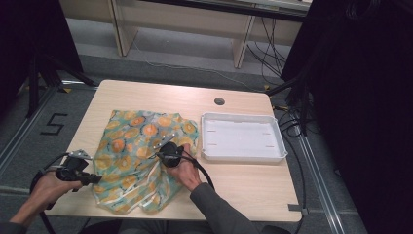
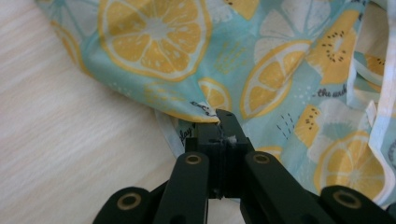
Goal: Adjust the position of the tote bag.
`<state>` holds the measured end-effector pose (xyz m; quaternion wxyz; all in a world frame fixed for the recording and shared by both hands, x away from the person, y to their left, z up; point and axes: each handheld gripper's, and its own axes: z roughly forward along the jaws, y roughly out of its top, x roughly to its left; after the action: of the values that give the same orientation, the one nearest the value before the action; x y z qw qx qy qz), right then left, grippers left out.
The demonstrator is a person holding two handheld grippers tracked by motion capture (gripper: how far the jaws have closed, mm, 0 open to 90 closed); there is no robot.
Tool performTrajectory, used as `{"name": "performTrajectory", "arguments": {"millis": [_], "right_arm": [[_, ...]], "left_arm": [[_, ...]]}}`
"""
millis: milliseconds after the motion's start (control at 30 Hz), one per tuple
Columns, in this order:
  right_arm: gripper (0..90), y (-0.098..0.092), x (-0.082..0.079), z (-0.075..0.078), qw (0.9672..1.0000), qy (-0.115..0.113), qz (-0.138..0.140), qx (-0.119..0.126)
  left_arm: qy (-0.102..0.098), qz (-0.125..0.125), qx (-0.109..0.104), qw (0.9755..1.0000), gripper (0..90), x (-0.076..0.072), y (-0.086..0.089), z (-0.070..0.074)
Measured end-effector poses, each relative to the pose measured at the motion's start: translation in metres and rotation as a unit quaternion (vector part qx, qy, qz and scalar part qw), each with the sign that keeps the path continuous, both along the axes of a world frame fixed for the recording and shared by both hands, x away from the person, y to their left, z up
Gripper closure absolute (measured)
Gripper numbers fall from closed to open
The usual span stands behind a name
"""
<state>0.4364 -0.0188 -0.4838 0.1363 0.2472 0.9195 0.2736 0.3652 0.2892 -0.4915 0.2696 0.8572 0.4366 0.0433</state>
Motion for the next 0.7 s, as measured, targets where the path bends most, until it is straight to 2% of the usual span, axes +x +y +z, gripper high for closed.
{"name": "performTrajectory", "arguments": {"millis": [100, 133, 233, 367, 400, 467, 500, 533, 567, 600, 633, 700], "right_arm": [[90.0, -0.006, 0.009, 0.003, 1.0000, -0.004, -0.006, 0.002], [90.0, -0.010, 0.011, 0.005, 1.0000, -0.005, -0.009, 0.001], [90.0, -0.024, 0.013, 0.008, 0.9997, 0.001, -0.013, 0.019], [89.8, -0.038, 0.000, 0.017, 0.9997, 0.007, 0.000, 0.022], [89.5, -0.041, -0.006, 0.020, 0.9995, 0.005, 0.001, 0.030], [88.6, -0.047, -0.018, 0.028, 0.9990, 0.007, 0.020, 0.041], [88.6, -0.049, -0.024, 0.030, 0.9988, 0.010, 0.021, 0.043], [88.6, -0.051, -0.029, 0.030, 0.9984, 0.009, 0.033, 0.045], [88.7, -0.053, -0.033, 0.031, 0.9982, 0.016, 0.038, 0.043], [88.7, -0.055, -0.037, 0.030, 0.9981, 0.028, 0.038, 0.040], [88.6, -0.056, -0.040, 0.029, 0.9979, 0.022, 0.049, 0.038], [88.5, -0.059, -0.044, 0.028, 0.9977, 0.031, 0.044, 0.041]], "left_arm": [[-0.005, 0.006, -0.010, 0.9999, 89.4, 0.005, -0.007, 0.000], [-0.005, 0.001, -0.012, 0.9999, 89.4, 0.006, -0.008, 0.001], [-0.011, -0.002, -0.014, 0.9998, 89.1, 0.007, -0.014, 0.003], [-0.023, 0.002, -0.024, 0.9995, 88.4, 0.004, -0.015, 0.007], [-0.024, 0.005, -0.024, 0.9994, 88.2, 0.003, -0.013, 0.009], [-0.035, 0.015, -0.038, 0.9986, 87.5, -0.001, -0.010, 0.013], [-0.040, 0.019, -0.045, 0.9980, 85.6, -0.002, -0.009, 0.014], [-0.032, 0.016, -0.043, 0.9985, 82.9, -0.002, -0.008, 0.017], [-0.037, 0.023, -0.038, 0.9983, 80.2, -0.005, -0.007, 0.020], [-0.050, 0.029, -0.044, 0.9974, 76.2, -0.007, -0.007, 0.022], [-0.044, 0.036, -0.039, 0.9976, 70.7, -0.010, -0.008, 0.028], [-0.052, 0.039, -0.042, 0.9970, 62.6, -0.018, -0.008, 0.037]]}}
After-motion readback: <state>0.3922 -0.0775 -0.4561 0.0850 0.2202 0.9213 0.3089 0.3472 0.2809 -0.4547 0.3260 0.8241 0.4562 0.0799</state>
